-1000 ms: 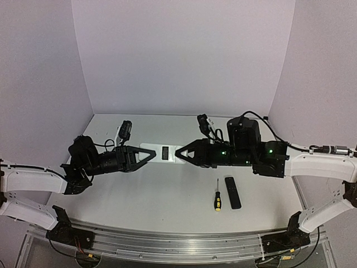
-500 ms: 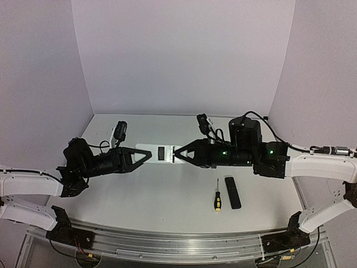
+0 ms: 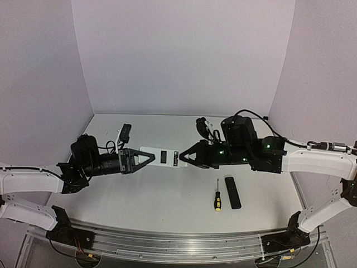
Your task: Unload the batteries from the remote control
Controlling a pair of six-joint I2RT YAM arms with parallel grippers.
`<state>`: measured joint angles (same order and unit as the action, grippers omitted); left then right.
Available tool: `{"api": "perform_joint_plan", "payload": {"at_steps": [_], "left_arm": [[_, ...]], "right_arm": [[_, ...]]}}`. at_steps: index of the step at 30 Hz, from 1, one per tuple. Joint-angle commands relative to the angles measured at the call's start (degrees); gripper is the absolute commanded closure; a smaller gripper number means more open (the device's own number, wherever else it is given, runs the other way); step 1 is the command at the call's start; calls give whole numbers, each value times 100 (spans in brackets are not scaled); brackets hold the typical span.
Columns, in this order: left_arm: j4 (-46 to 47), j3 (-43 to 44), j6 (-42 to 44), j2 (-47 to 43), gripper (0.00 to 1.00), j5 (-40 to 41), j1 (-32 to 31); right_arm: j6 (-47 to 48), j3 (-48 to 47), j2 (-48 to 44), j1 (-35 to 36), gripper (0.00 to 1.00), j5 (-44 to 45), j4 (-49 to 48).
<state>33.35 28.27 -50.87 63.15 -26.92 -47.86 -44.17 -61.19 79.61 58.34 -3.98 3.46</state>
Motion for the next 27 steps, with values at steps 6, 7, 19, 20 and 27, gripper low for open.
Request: {"api": "perform_joint_plan", "payload": {"at_steps": [6,7,19,20,27], "left_arm": [[-1036,579,73,656,100,922,157],[-962,536,42,768,100,791,277],[9,493,-165,2371,100,-797,1118],[-126,598,-108,2469,100,-823,1120],[-1121,1288,281,3191,97,-1015,1208]], "right_arm": [[75,-169,-155,-467,100,-382,114],[-18,-123,-163,-655,100,-561,138],[-415,604,346,-2992,100,-1644,296],[-397,592,476,-3103,100,-1698,304],[-6,40,2001,-3424,100,-1795,312]]}}
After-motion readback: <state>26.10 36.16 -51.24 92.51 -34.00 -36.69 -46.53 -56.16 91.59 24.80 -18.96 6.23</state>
